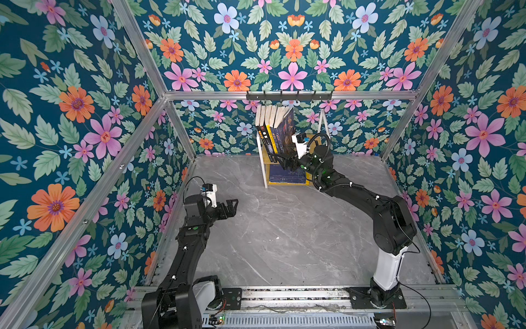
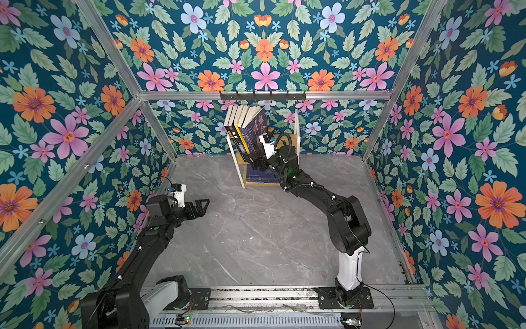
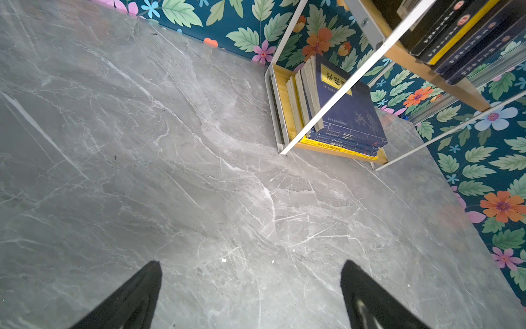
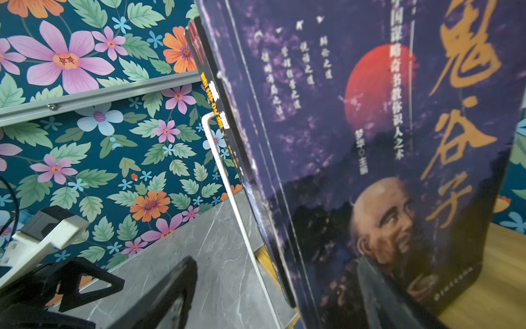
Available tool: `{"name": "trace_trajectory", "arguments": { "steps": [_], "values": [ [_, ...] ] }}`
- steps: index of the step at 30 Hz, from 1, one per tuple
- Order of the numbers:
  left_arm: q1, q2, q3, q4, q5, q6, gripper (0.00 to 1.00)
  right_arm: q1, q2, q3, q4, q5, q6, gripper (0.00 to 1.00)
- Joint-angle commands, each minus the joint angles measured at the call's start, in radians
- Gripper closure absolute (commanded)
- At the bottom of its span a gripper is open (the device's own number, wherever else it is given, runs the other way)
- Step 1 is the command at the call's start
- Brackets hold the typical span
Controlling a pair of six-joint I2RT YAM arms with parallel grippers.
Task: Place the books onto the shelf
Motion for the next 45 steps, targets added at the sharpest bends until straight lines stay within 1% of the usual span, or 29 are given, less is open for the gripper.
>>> {"name": "trace_trajectory", "arguments": {
  "steps": [1, 3, 6, 10, 13, 18, 20, 22, 26, 28, 33, 35, 40, 45],
  "values": [
    [0.001, -0.001, 0.003, 0.013, 0.003, 0.004, 0.00, -0.020, -0.009, -0.003, -0.017, -0.058, -0.002, 0.14],
    [0.002, -0.004, 0.001, 0.016, 0.015, 0.002, 0.00, -0.041, -0.003, 0.004, -0.037, -0.106, 0.005, 0.16],
    [0.001, 0.003, 0.008, 0.004, 0.000, 0.009, 0.00, -0.068, 0.004, 0.018, -0.083, -0.153, -0.008, 0.16],
    [0.001, 0.002, 0.001, 0.021, 0.020, -0.004, 0.00, -0.093, 0.037, 0.019, -0.084, -0.233, -0.040, 0.12],
    [0.003, 0.007, 0.009, 0.006, 0.003, 0.008, 0.00, -0.096, 0.075, 0.047, -0.130, -0.258, -0.082, 0.09],
    [0.002, 0.001, 0.005, 0.015, 0.022, -0.003, 0.00, -0.102, 0.144, 0.115, -0.172, -0.322, -0.100, 0.10],
    [0.005, 0.002, 0.010, 0.003, 0.007, 0.008, 0.00, -0.105, 0.163, 0.140, -0.185, -0.336, -0.106, 0.10],
    [0.005, 0.006, 0.010, -0.001, -0.004, 0.012, 0.00, -0.111, 0.181, 0.165, -0.207, -0.346, -0.110, 0.13],
    [0.005, 0.002, 0.004, 0.013, 0.015, 0.003, 0.00, -0.120, 0.206, 0.197, -0.224, -0.373, -0.109, 0.18],
    [0.005, 0.006, 0.009, 0.003, 0.001, 0.011, 0.00, -0.124, 0.210, 0.202, -0.233, -0.382, -0.111, 0.20],
    [0.006, 0.005, 0.004, 0.015, 0.015, 0.003, 0.00, -0.125, 0.217, 0.217, -0.264, -0.378, -0.141, 0.28],
    [0.008, 0.006, 0.007, 0.007, 0.005, 0.008, 0.00, -0.125, 0.218, 0.230, -0.284, -0.375, -0.153, 0.30],
    [0.008, 0.003, 0.002, 0.017, 0.017, 0.000, 0.00, -0.129, 0.216, 0.243, -0.303, -0.358, -0.170, 0.35],
    [0.008, 0.007, 0.005, 0.008, 0.002, 0.007, 0.00, -0.131, 0.218, 0.253, -0.320, -0.355, -0.180, 0.40]
  ]
}}
